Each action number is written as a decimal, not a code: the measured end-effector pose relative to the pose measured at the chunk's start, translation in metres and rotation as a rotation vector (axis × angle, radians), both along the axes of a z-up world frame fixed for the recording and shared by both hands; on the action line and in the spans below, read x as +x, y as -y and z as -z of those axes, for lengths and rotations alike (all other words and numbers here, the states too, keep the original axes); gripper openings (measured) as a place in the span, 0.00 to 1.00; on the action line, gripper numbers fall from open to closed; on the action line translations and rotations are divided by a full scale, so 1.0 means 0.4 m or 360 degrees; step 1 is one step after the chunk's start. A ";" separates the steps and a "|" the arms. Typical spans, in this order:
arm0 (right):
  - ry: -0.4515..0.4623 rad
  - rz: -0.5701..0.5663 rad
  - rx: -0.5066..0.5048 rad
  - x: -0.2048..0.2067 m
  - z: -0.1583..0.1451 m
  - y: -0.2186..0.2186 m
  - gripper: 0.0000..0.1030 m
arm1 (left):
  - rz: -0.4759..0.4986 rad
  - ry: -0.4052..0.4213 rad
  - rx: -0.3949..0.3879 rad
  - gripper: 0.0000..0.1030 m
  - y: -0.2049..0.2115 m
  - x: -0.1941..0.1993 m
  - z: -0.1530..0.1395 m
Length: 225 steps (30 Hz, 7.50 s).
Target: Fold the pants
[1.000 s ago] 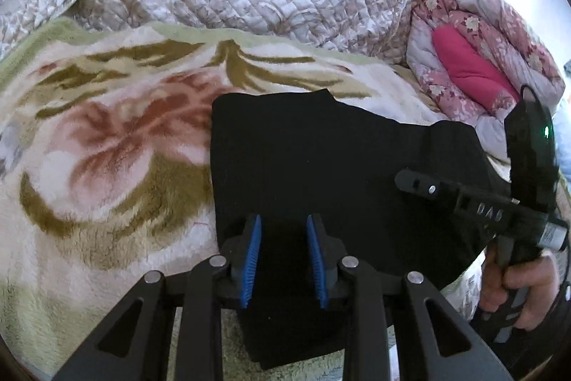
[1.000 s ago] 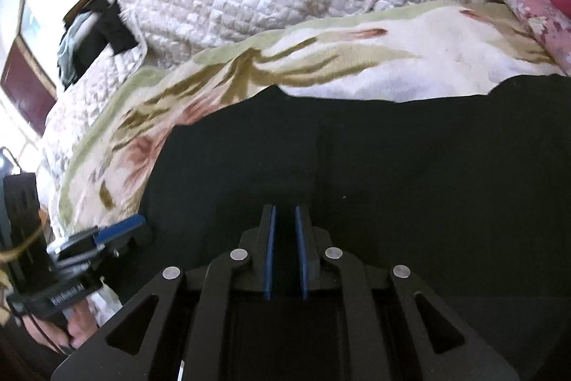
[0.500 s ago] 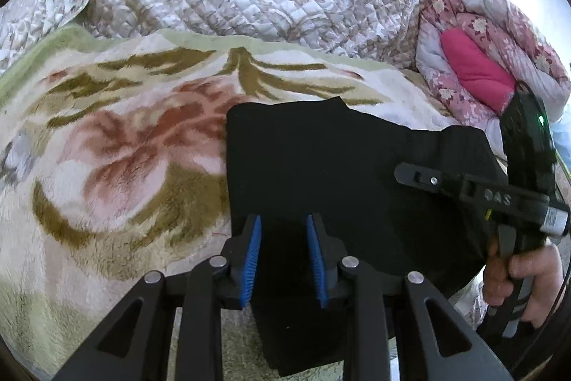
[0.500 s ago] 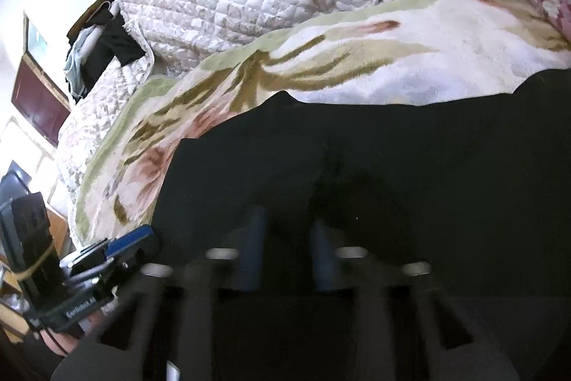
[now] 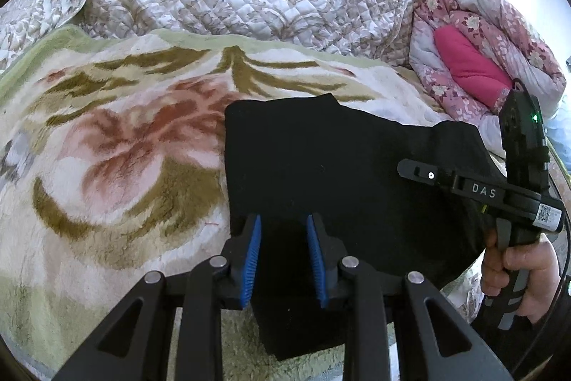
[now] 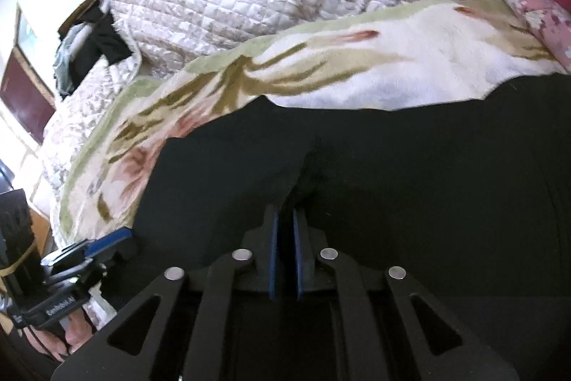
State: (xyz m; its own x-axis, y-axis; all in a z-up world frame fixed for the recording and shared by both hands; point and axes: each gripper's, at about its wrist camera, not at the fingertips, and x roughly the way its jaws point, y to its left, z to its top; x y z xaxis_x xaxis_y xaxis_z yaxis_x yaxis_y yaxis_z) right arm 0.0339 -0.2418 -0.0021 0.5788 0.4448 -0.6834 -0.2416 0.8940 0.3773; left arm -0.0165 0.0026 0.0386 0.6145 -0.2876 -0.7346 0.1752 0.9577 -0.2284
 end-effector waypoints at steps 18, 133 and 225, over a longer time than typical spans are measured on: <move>0.0186 -0.0075 -0.0175 -0.200 -0.026 -0.012 0.12 | 0.0047 0.0031 0.0037 0.30 0.038 -0.036 -0.011; 0.0258 -0.0368 -0.0032 -0.092 -0.156 -0.105 0.56 | -0.0297 0.0052 -0.0203 0.42 -0.150 -0.002 -0.068; 0.0234 -0.0259 -0.0294 -0.197 -0.019 -0.052 0.34 | -0.0072 0.0074 0.0220 0.28 0.053 -0.081 -0.016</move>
